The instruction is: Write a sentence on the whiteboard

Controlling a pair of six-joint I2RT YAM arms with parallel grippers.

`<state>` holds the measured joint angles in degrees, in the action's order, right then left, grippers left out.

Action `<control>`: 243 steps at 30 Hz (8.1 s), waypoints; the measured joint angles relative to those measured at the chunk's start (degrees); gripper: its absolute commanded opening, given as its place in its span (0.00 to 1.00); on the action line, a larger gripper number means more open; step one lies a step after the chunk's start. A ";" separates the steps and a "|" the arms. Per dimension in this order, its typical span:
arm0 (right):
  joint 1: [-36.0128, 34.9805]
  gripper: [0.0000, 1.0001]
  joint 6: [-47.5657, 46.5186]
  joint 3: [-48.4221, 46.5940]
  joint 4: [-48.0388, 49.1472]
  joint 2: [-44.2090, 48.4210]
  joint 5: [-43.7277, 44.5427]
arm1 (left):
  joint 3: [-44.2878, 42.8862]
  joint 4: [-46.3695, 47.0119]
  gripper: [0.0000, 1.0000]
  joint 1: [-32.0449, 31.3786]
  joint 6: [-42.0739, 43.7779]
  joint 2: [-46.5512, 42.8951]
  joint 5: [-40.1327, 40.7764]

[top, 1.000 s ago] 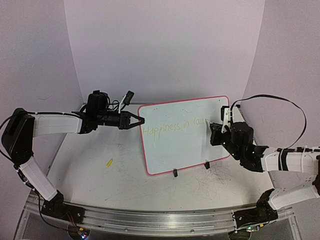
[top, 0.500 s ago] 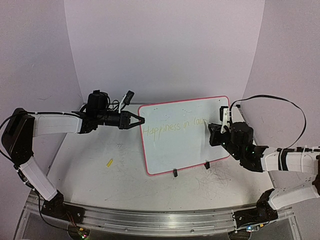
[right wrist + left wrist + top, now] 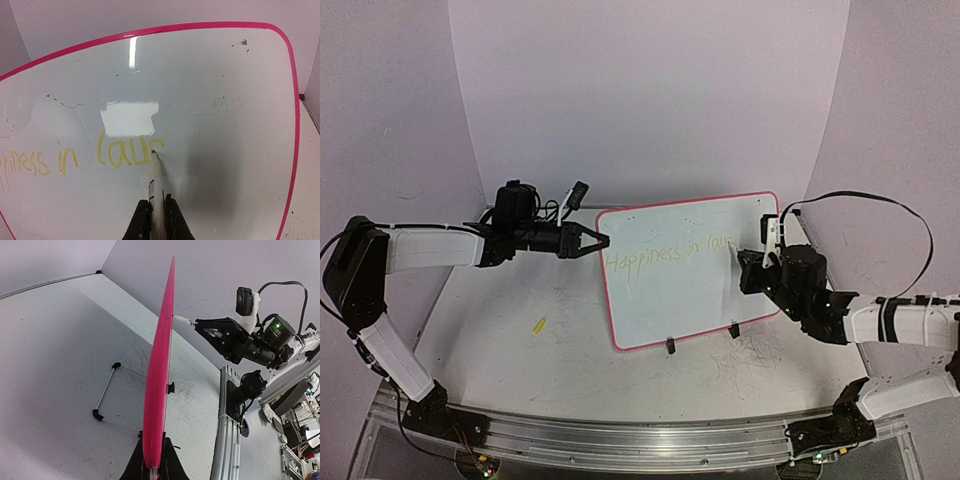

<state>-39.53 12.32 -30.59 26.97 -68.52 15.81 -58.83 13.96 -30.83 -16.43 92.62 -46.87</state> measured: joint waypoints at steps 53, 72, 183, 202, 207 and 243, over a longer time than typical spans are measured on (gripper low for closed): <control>-1.19 0.00 3.62 2.01 -5.33 2.49 -0.12 | -0.46 -1.01 0.00 -0.13 0.51 0.00 0.28; -0.59 0.00 -0.05 -2.00 -4.32 5.54 2.79 | -0.76 -1.71 0.00 -0.27 1.27 -0.27 0.36; 1.42 0.00 1.46 -1.64 -8.60 7.68 5.45 | -0.79 -2.12 0.00 -0.39 1.49 -0.44 0.52; 6.36 0.00 1.04 -1.53 -10.24 8.62 2.61 | -0.79 -2.12 0.00 -0.39 1.49 -0.44 0.52; 9.01 0.00 1.02 -1.53 -9.91 8.62 -0.45 | -0.79 -2.12 0.00 -0.41 1.49 -0.44 0.52; 9.29 0.00 -1.45 -3.10 -4.31 2.22 -6.79 | -0.79 -2.12 0.00 -0.52 1.25 -0.44 0.59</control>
<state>-30.24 10.87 -33.69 22.65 -66.30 9.01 -59.61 11.84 -31.35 -15.18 92.18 -46.28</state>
